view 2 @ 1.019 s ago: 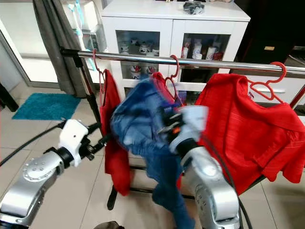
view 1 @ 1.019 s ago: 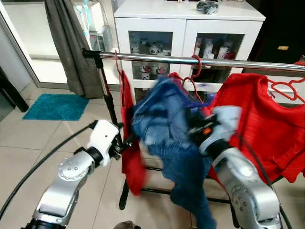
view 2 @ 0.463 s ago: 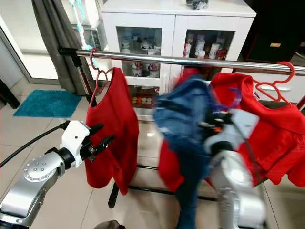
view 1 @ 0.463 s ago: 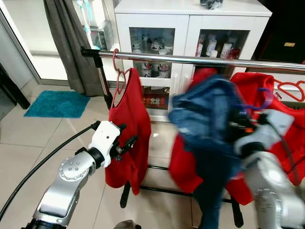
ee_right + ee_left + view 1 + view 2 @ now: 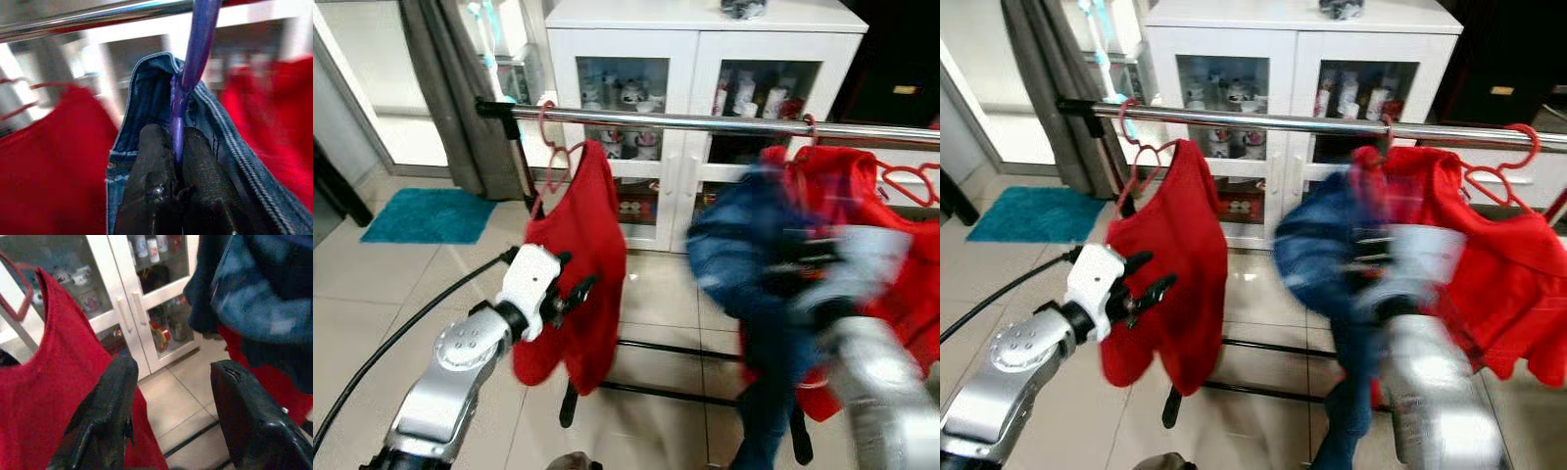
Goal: Hang hanger
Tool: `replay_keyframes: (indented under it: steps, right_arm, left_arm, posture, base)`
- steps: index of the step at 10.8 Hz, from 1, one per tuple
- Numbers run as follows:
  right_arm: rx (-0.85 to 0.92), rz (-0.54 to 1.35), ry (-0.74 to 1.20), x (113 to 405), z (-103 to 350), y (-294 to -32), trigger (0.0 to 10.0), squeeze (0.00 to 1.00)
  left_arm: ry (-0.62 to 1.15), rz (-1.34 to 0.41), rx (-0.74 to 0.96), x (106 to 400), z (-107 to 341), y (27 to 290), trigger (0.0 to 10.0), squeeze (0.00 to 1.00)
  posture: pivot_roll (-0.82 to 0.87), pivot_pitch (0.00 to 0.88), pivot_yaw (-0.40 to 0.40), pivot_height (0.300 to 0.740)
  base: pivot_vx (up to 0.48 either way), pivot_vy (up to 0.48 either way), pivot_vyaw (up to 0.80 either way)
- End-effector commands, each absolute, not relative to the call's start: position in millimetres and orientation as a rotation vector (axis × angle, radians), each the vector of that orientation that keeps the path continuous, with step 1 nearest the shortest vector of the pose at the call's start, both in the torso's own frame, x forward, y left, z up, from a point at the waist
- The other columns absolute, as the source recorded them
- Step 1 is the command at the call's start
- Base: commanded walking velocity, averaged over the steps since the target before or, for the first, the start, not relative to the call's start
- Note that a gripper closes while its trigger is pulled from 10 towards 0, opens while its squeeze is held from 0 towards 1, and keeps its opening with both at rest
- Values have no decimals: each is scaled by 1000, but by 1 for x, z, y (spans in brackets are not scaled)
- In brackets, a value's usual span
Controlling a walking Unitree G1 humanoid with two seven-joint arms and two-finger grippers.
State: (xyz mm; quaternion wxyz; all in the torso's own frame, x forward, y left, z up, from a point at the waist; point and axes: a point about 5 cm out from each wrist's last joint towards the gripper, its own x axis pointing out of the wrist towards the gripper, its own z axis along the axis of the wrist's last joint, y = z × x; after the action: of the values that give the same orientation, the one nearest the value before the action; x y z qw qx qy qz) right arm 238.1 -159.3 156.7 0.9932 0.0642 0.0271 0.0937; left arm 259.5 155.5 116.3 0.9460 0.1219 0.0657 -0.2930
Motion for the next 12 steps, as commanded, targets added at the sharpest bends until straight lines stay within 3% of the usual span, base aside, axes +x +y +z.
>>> replay_keyframes:
  steps: [1,4,6,8,12]
  right_arm:
    - [97,264,29,240,166,-145,10000,0]
    - [78,262,57,274,165,-123,10000,0]
    - [78,262,57,274,165,-123,10000,0]
    - [91,84,-1,347,184,-130,10000,0]
    - [76,59,-56,387,201,-130,10000,0]
  left_arm:
    - [104,-551,233,265,124,162,10000,0]
    - [26,-517,113,274,144,159,10000,0]
    - [26,-517,113,274,144,159,10000,0]
    - [-6,-651,130,270,157,143,10000,0]
    - [-5,-693,169,265,167,142,10000,0]
  posture:
    - [29,0,51,723]
    - [32,0,53,723]
    - [32,0,53,723]
    - [61,1,47,723]
    - [86,45,53,723]
  base:
    - [0,0,0]
    - [0,0,0]
    - [0,0,0]
    - [0,0,0]
    - [0,0,0]
